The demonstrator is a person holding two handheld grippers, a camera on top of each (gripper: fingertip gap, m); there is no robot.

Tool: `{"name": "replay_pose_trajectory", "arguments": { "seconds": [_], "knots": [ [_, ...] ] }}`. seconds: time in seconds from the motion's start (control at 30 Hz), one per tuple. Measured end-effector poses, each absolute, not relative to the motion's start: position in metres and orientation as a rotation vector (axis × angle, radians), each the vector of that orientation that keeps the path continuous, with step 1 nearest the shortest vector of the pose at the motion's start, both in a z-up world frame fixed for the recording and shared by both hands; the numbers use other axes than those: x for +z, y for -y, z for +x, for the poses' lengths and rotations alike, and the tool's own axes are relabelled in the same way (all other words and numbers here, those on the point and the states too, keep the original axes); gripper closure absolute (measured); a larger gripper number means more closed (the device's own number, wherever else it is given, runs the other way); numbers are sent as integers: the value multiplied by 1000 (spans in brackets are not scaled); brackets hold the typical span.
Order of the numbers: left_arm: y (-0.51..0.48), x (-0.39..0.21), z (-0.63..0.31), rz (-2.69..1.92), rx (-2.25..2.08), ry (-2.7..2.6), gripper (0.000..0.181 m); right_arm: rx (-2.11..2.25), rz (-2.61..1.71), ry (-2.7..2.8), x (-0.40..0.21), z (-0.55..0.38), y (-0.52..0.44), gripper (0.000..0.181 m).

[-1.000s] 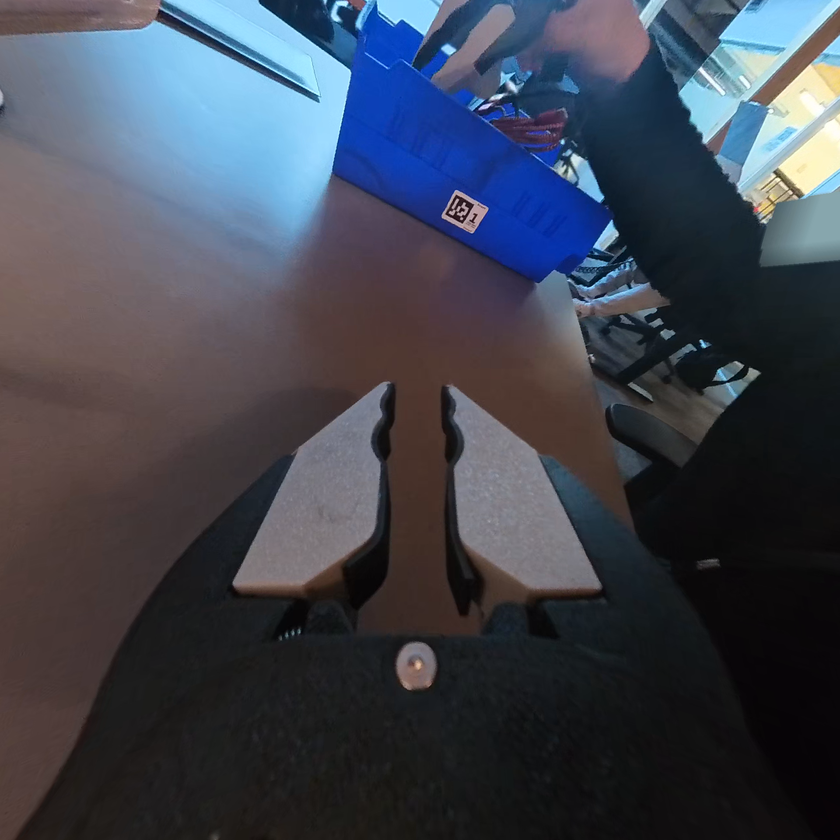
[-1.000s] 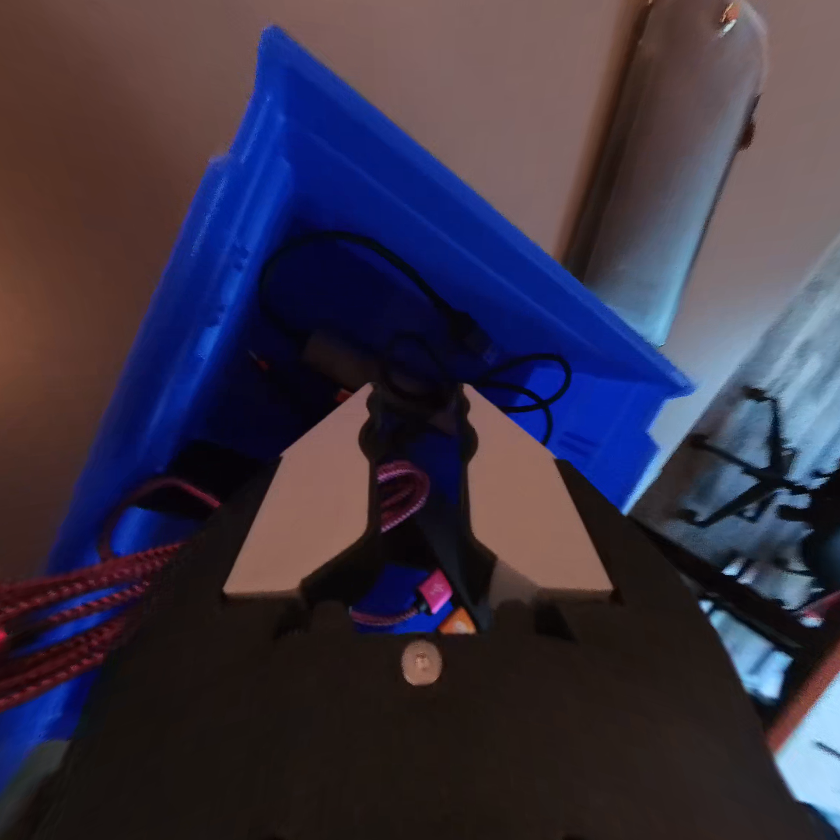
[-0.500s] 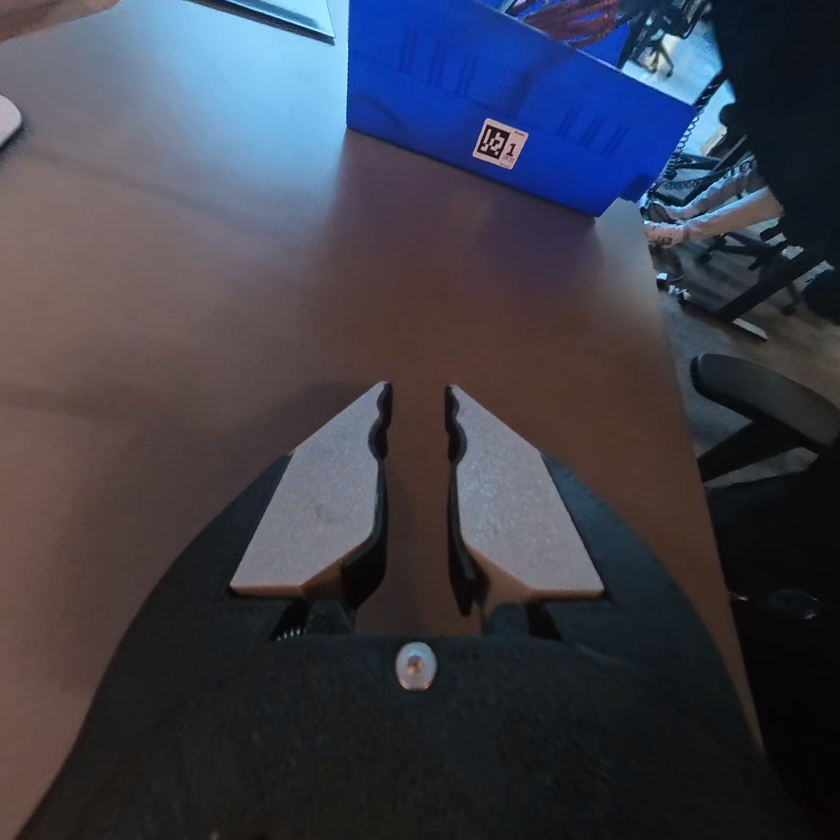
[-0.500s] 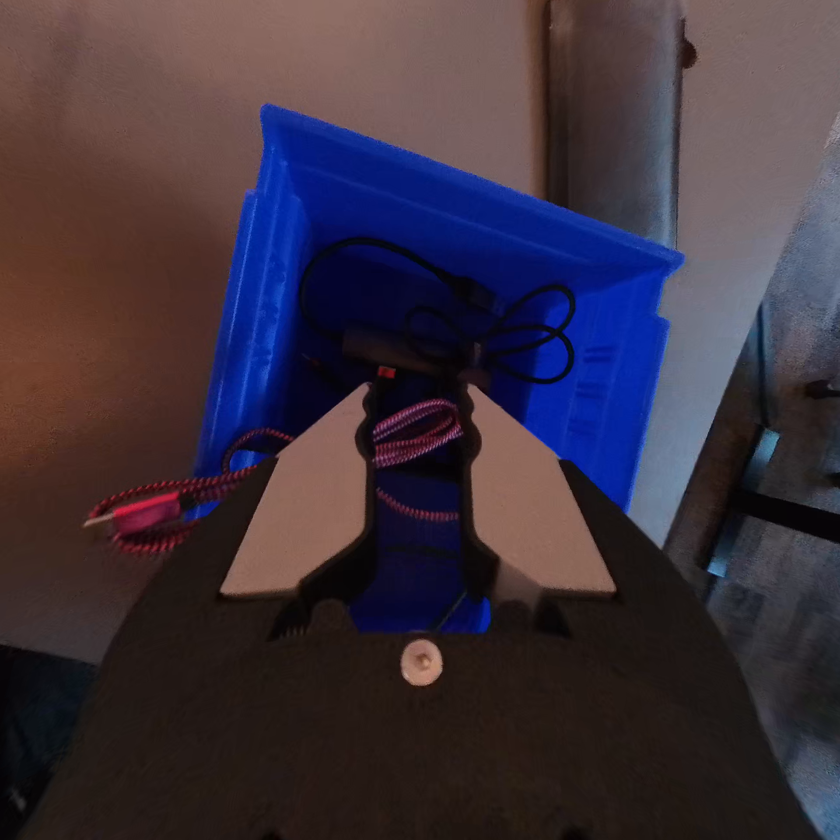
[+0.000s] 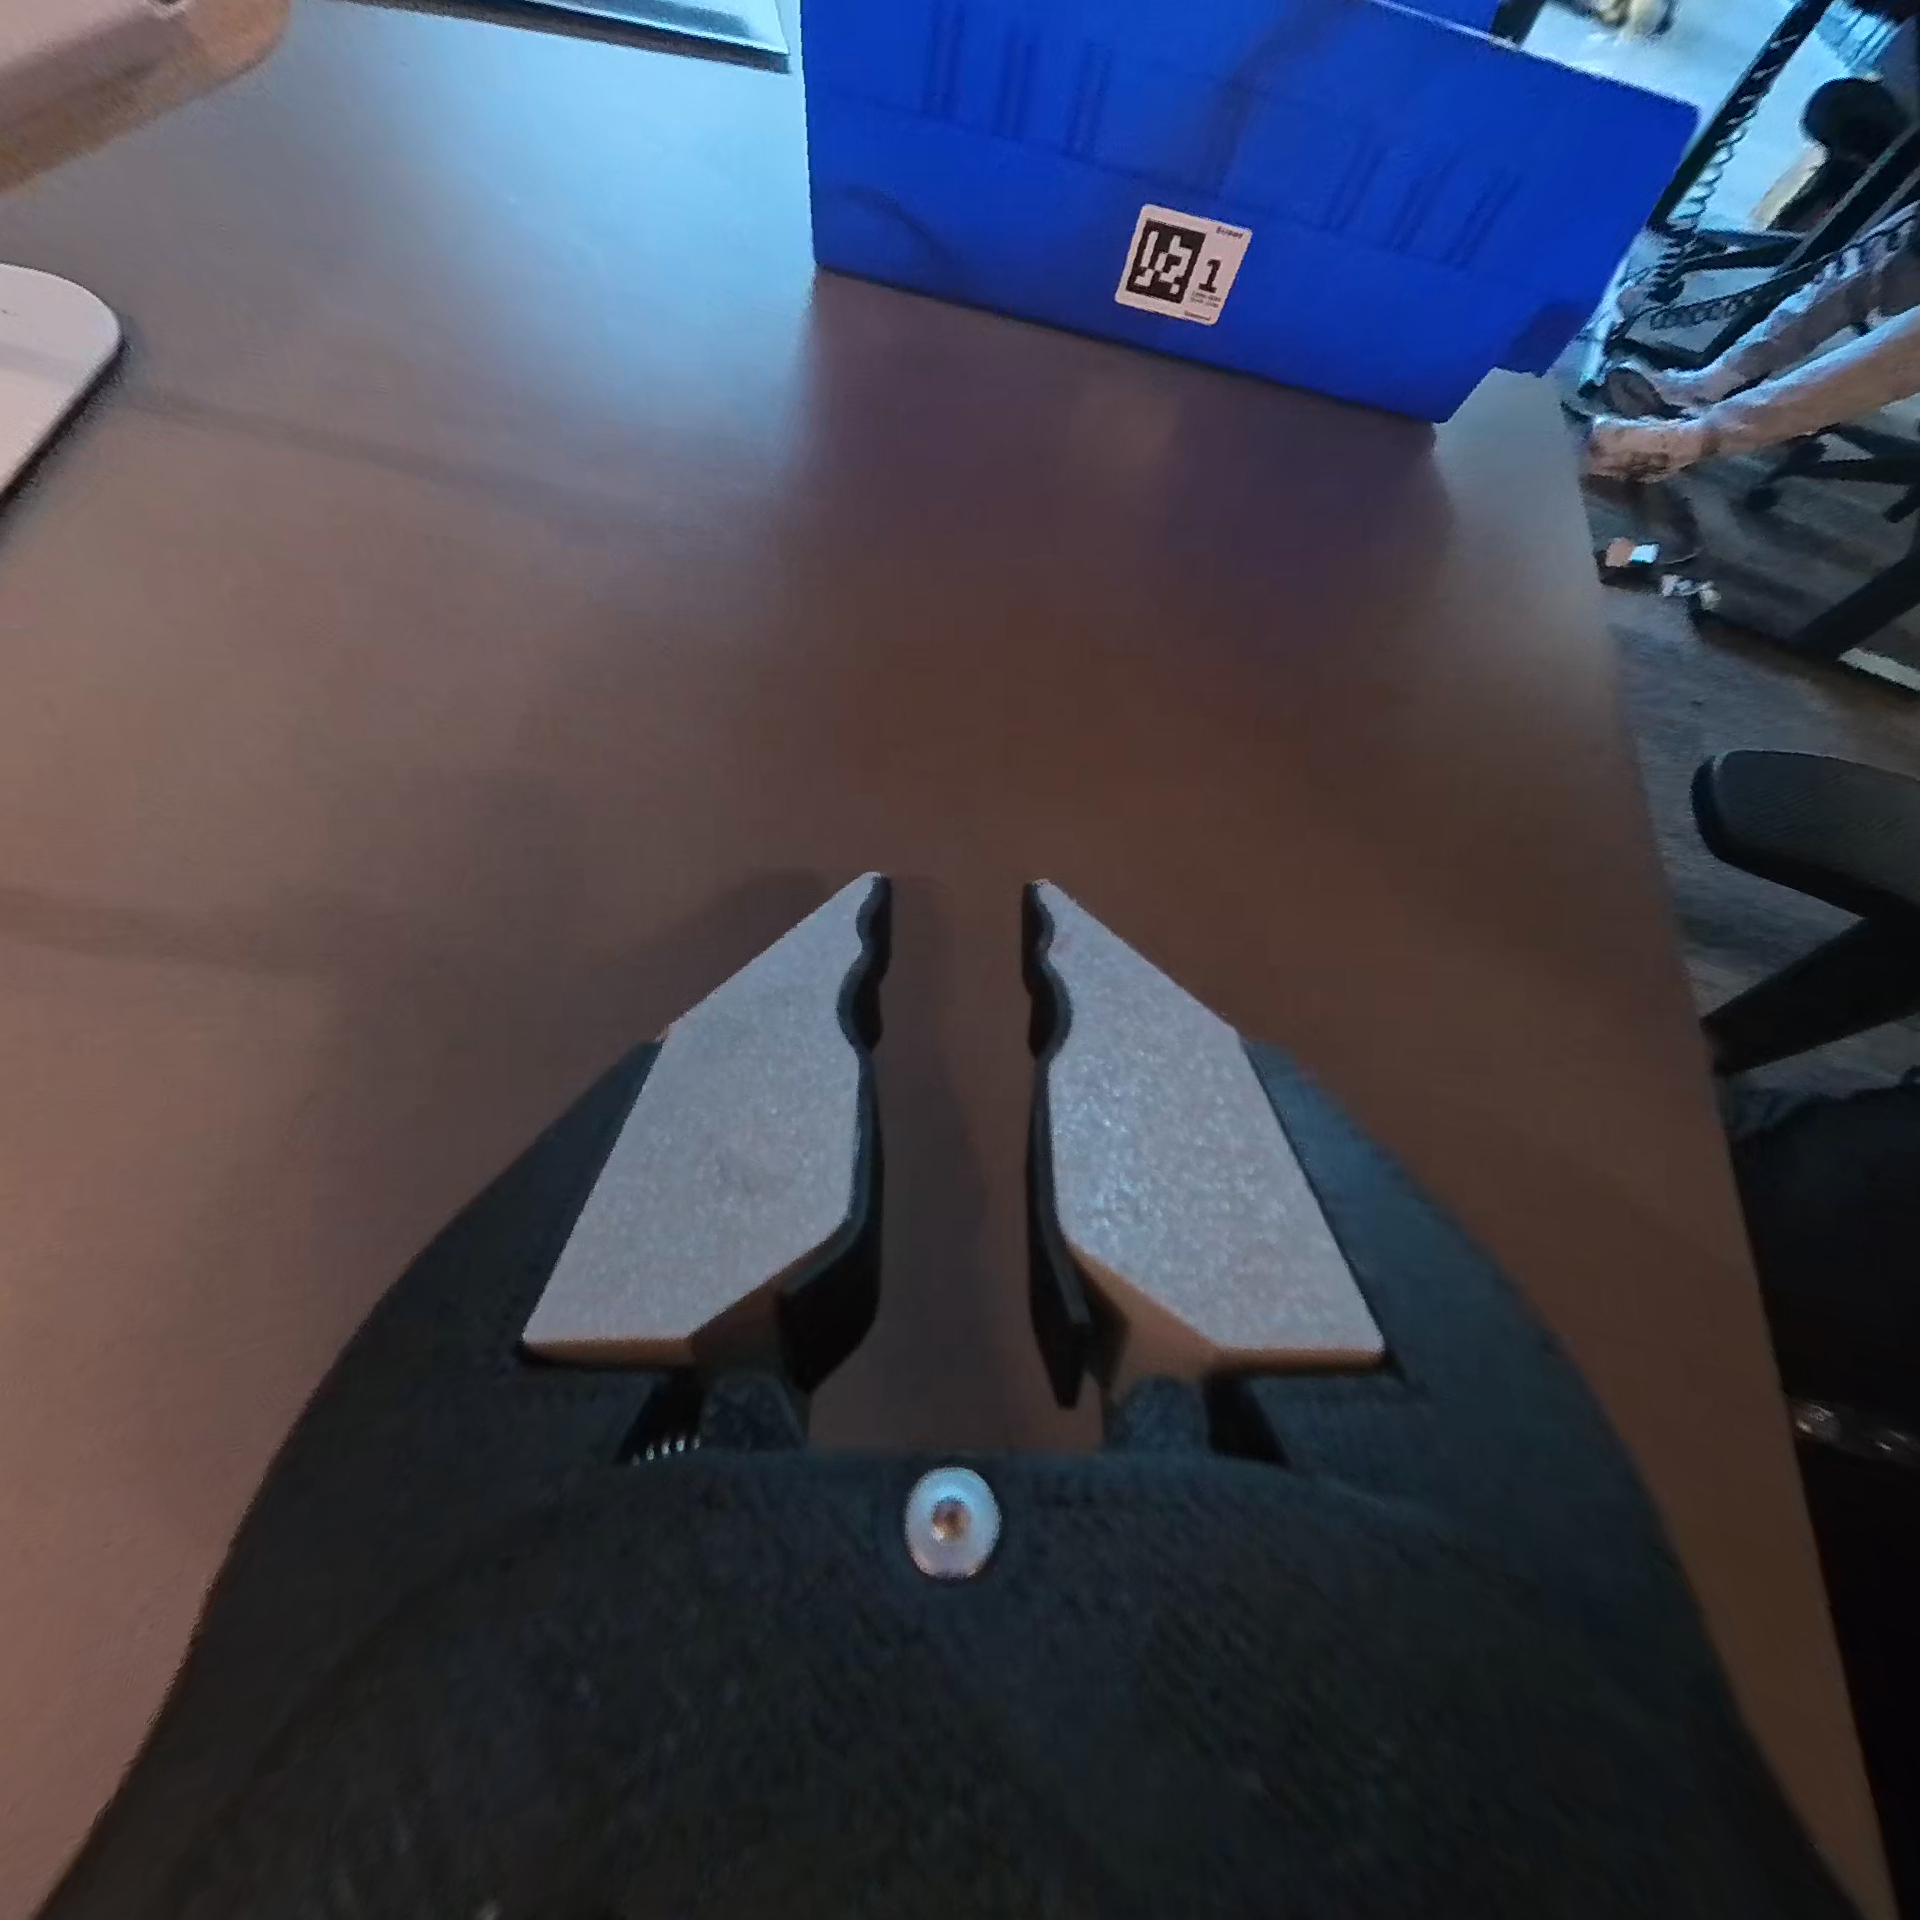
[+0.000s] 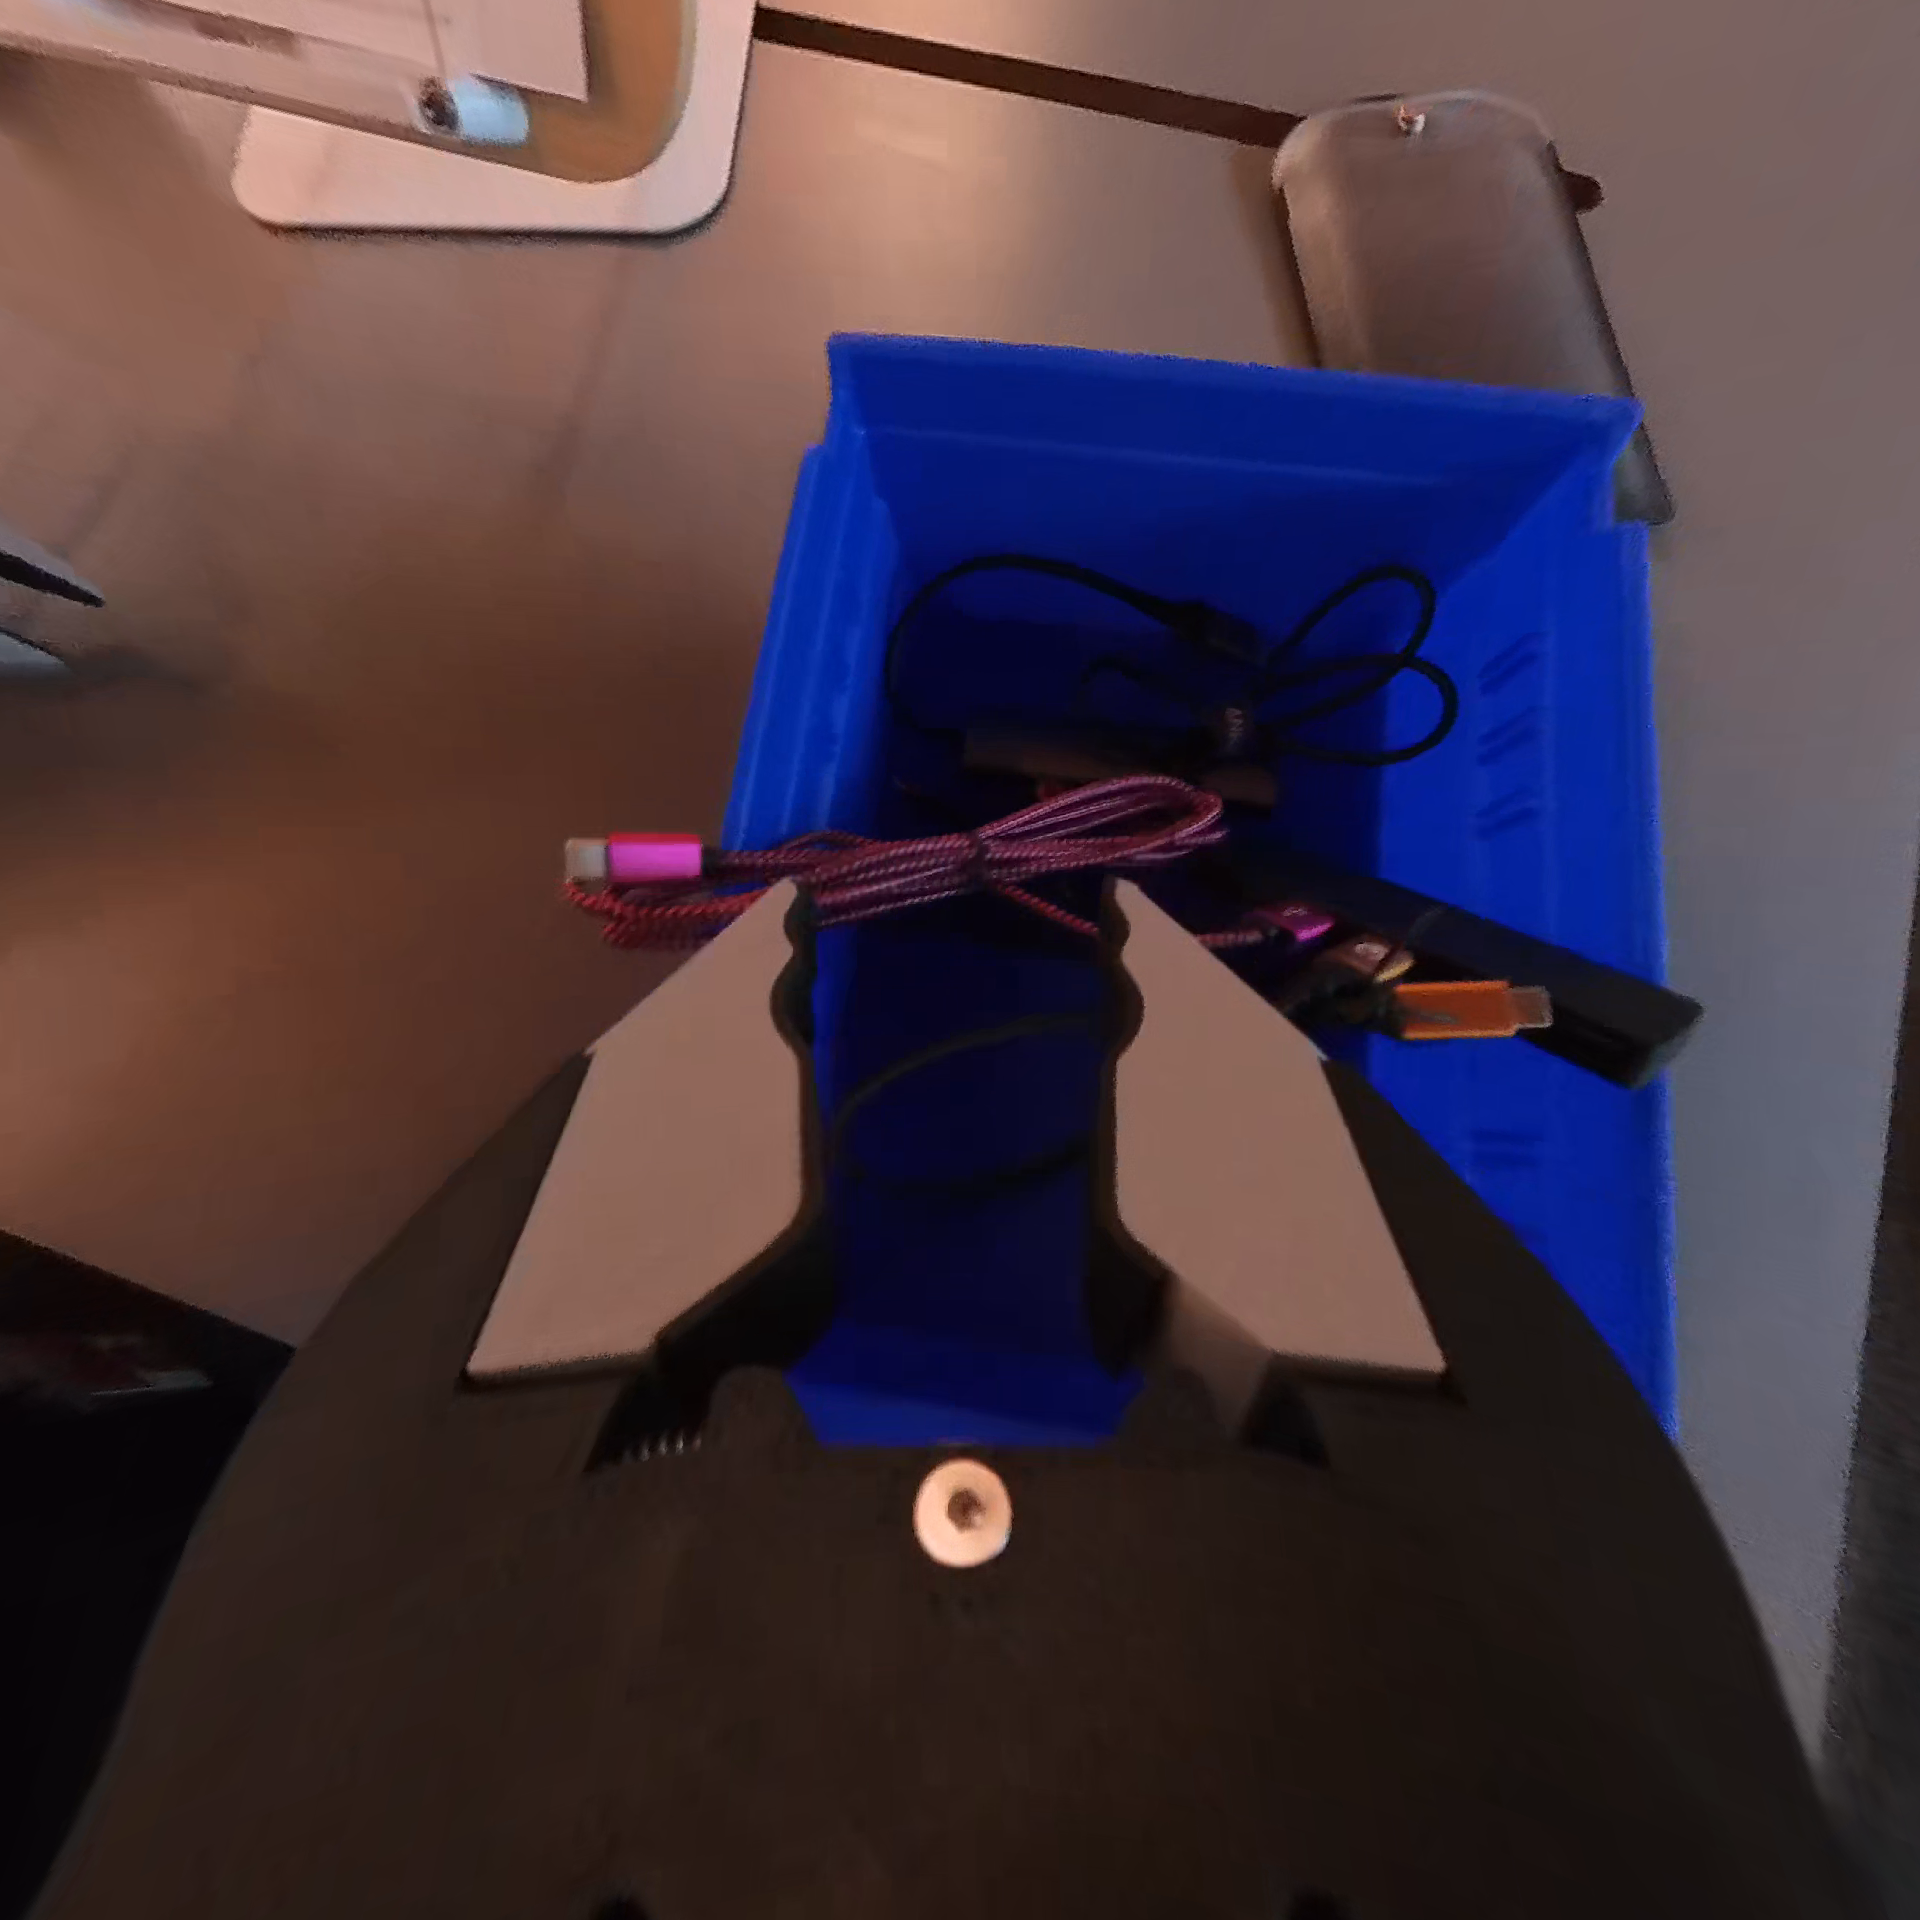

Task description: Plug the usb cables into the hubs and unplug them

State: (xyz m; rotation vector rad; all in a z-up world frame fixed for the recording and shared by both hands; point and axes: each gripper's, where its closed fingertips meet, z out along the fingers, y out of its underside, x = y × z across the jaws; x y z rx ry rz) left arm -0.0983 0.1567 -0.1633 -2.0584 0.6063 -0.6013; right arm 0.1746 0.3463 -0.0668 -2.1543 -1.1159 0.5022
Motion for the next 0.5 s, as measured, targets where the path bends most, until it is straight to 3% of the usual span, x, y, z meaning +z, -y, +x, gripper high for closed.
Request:
{"name": "replay_pose_trajectory", "arguments": {
  "seconds": [0.5],
  "knots": [
    [-112, -169, -97, -2096, -411, -523, 149, 612, -1889, 981, -66, 192, -292, 121]
  ]
}}
